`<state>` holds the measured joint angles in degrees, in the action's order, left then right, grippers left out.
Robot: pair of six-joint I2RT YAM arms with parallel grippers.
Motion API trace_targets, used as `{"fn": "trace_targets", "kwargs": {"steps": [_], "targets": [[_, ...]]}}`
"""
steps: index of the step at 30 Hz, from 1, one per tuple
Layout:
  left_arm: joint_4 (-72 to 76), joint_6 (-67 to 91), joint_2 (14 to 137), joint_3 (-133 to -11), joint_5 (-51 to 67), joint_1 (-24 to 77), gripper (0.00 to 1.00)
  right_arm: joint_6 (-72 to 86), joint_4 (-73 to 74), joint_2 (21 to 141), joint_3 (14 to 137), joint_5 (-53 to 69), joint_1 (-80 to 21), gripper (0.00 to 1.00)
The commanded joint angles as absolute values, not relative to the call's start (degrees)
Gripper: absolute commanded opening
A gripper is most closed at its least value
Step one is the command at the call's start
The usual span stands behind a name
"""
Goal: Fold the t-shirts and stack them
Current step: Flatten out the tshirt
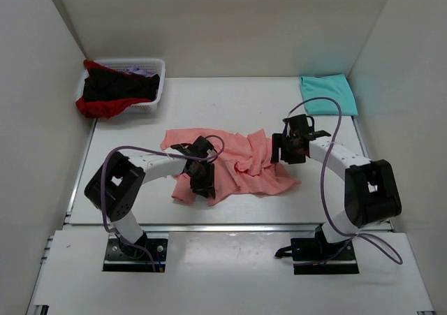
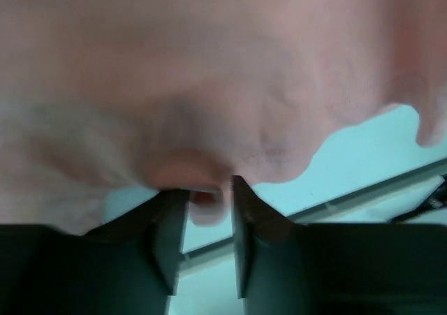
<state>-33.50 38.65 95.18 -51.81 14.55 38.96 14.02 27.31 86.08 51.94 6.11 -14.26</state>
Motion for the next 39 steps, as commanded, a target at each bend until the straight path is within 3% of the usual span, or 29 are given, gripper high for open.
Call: {"fn": "trace_targets", "kwargs": {"steps": [1,4,5,7,9,15,20,24,28,35,39], "targets": [[-33.66,37.7,98.88,-52.3,5.28,39.9,0.39,14.85,22.24,90.42,56.33,6.77,-16.43,0.65],[-31.21,38.67,99.32,-48.79,6.94,38.41,0.1,15.03,20.75,93.59,57.39,7.2,-17.31,0.61],[-29.81,38.85,98.88,-47.21,8.25,37.63,0.0,15.12,21.26,94.73,57.91,7.29,-17.66,0.52],[-29.97,38.33,98.09,-45.8,9.31,36.56,0.0,15.56,20.65,95.62,58.71,7.73,-18.45,0.15],[-31.02,36.84,97.03,-45.79,8.61,36.13,0.0,15.99,21.62,96.24,59.41,7.03,-18.8,0.0],[-36.63,34.9,90.71,-53.69,5.11,31.04,0.0,15.73,25.58,91.51,64.06,3.26,-18.11,0.0],[-44.2,33.66,88.33,-81.68,1.32,22.34,0.0,16.52,24.27,81.76,68.38,4.92,-14.51,0.0],[-47.99,33.66,88.51,-95.15,5.35,17.5,0.0,17.49,25.39,77.09,69.61,7.12,-11.78,0.0],[-50.19,33.49,84.66,-100.45,6.85,16.0,0.0,15.82,27.33,69.37,69.62,2.03,-12.91,0.0],[-44.22,37.35,66.56,-96.5,1.25,16.69,0.0,19.16,30.4,50.73,63.46,-2.8,-15.98,0.0],[-48.33,35.95,69.33,-108.41,0.09,15.12,0.0,19.25,35.58,43.17,63.54,-5.28,-15.75,0.0]]}}
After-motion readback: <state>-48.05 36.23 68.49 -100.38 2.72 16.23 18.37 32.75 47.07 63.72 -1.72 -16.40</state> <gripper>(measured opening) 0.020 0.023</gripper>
